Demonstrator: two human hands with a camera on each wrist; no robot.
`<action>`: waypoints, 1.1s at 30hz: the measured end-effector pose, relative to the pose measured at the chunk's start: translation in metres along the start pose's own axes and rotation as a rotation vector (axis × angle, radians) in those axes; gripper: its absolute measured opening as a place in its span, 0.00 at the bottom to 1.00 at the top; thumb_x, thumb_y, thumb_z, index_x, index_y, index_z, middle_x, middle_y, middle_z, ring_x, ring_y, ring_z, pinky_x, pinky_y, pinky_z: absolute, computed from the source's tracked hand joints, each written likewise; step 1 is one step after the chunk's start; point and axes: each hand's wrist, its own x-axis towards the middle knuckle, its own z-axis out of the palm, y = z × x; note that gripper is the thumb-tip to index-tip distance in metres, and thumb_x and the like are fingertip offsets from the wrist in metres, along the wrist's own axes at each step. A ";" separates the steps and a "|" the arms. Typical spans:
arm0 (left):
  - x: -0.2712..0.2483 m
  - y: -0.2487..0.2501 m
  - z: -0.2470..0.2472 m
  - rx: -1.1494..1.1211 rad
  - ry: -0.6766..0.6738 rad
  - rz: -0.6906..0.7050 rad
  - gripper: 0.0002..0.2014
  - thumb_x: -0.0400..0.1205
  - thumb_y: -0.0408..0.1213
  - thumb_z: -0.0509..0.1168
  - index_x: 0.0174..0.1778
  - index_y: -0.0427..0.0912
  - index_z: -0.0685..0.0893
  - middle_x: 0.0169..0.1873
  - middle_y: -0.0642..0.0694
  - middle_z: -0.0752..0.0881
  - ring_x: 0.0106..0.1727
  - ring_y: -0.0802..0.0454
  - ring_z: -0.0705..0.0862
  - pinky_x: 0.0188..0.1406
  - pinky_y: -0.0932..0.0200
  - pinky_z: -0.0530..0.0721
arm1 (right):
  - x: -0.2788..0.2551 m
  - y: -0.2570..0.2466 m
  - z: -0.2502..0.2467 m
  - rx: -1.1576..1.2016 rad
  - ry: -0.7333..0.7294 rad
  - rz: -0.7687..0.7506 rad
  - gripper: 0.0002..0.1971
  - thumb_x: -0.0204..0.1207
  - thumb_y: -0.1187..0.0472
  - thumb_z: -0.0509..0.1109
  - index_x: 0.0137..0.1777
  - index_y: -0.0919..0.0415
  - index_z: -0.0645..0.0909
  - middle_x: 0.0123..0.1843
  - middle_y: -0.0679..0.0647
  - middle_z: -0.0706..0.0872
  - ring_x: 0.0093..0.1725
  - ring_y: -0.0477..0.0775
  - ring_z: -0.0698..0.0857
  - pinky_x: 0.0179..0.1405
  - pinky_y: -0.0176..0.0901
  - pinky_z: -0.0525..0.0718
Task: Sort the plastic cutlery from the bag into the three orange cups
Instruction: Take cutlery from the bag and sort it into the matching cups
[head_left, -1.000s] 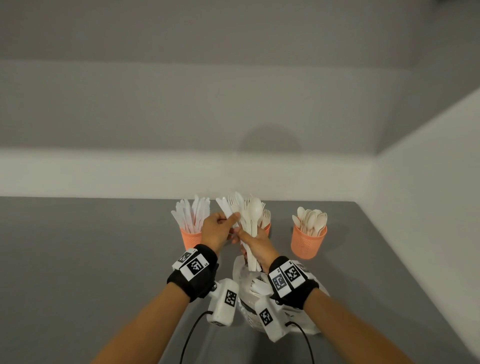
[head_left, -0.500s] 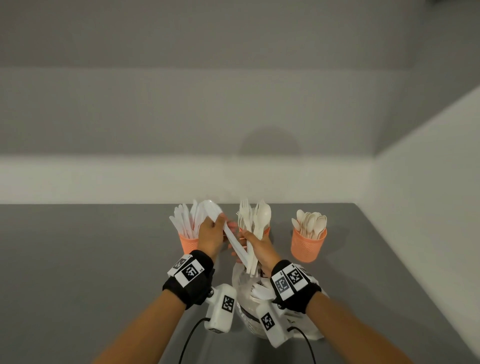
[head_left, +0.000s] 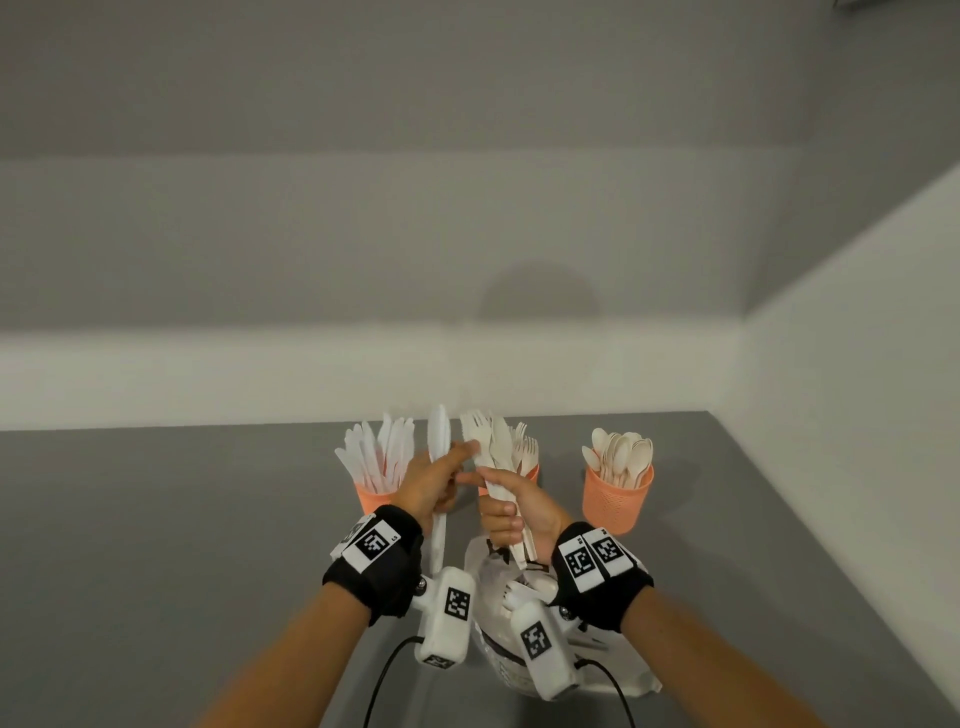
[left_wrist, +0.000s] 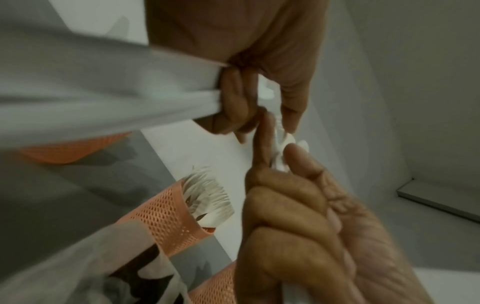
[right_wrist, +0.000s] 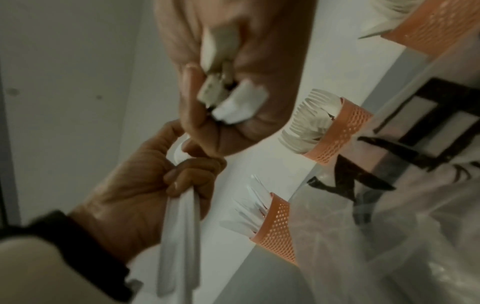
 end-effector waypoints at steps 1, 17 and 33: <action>-0.001 0.000 0.001 -0.001 -0.045 -0.015 0.17 0.80 0.42 0.65 0.26 0.45 0.71 0.14 0.54 0.66 0.13 0.60 0.58 0.13 0.68 0.54 | -0.001 -0.001 0.000 0.023 -0.036 0.019 0.12 0.77 0.52 0.59 0.52 0.57 0.80 0.13 0.45 0.64 0.10 0.40 0.62 0.08 0.28 0.60; 0.009 -0.005 0.015 0.156 0.267 0.154 0.06 0.83 0.32 0.60 0.41 0.36 0.78 0.23 0.44 0.78 0.15 0.60 0.74 0.16 0.67 0.70 | 0.016 0.005 0.001 -0.398 0.397 -0.318 0.13 0.84 0.54 0.57 0.46 0.62 0.79 0.29 0.56 0.83 0.14 0.45 0.72 0.14 0.33 0.67; 0.016 -0.009 0.020 -0.090 0.222 0.134 0.10 0.79 0.34 0.67 0.32 0.40 0.77 0.25 0.44 0.79 0.19 0.57 0.75 0.14 0.71 0.70 | 0.022 0.002 -0.006 -0.423 0.471 -0.547 0.04 0.82 0.62 0.62 0.46 0.57 0.77 0.30 0.57 0.82 0.13 0.42 0.71 0.12 0.33 0.68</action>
